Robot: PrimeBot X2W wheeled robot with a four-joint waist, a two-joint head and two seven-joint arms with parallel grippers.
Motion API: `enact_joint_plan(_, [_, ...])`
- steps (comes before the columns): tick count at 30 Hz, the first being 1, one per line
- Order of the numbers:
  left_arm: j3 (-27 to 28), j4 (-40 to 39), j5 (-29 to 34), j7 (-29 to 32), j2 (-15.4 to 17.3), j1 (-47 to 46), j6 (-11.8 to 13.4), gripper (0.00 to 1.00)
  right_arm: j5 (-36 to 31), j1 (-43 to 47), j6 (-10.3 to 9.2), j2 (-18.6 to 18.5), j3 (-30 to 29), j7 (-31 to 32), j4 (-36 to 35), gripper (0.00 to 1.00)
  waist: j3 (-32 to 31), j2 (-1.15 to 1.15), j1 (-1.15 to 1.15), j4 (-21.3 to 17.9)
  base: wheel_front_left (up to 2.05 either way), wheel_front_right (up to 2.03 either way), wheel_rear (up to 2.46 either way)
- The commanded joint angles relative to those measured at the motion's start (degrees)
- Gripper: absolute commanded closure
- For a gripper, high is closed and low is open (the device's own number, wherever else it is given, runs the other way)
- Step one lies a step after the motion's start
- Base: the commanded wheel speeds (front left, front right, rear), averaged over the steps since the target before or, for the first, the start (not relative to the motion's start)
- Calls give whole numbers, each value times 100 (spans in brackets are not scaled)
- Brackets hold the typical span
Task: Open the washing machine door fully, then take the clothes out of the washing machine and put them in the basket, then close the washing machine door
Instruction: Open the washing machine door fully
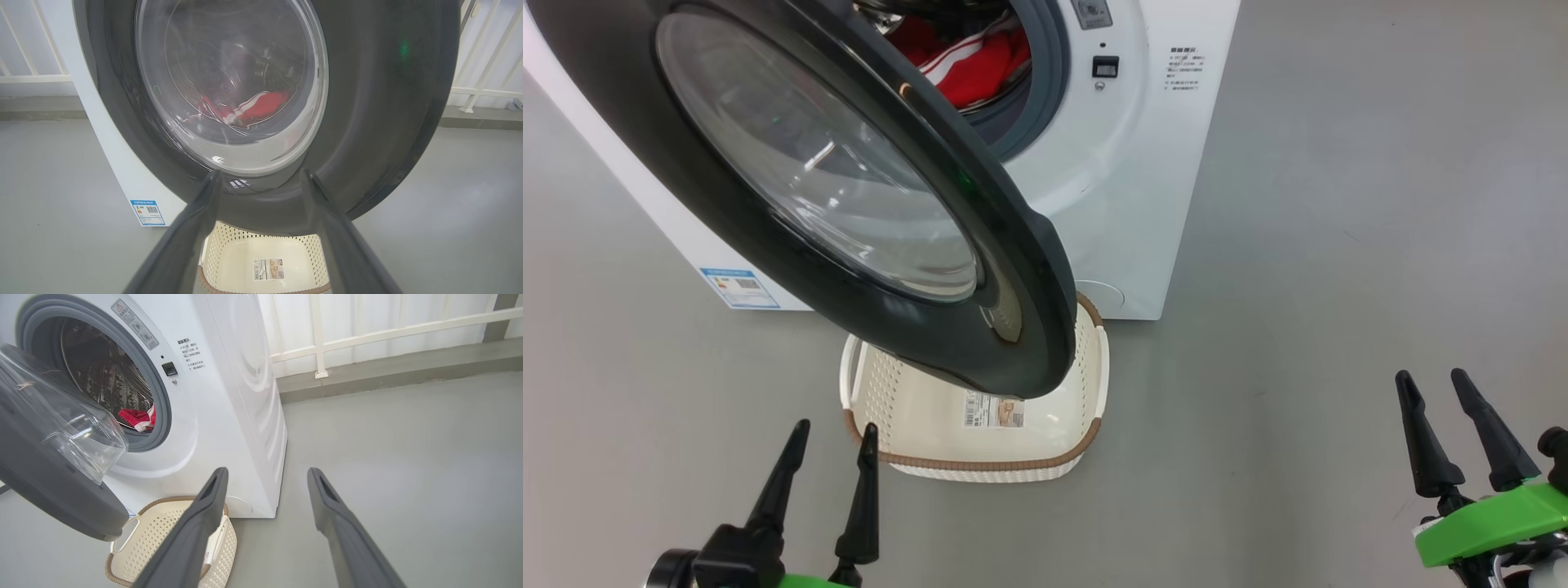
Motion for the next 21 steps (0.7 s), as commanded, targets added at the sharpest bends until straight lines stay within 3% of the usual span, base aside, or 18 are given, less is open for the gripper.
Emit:
enact_joint_plan(1, [196,-164,31,-45,54,-51,22,0,-227,85,37,-33,-25,-52,-235,0,-5,0,0,10,0,0,0])
enact_joint_plan(9, [178,-203,15,-45,54,-36,54,0,-1322,458,37,447,-689,-52,-684,0,-19,0,0,73,0,0,0])
enact_joint_plan(21, [166,-212,-41,-45,54,9,76,0,-1679,631,37,693,-800,-52,-687,0,-37,0,0,88,0,0,0])
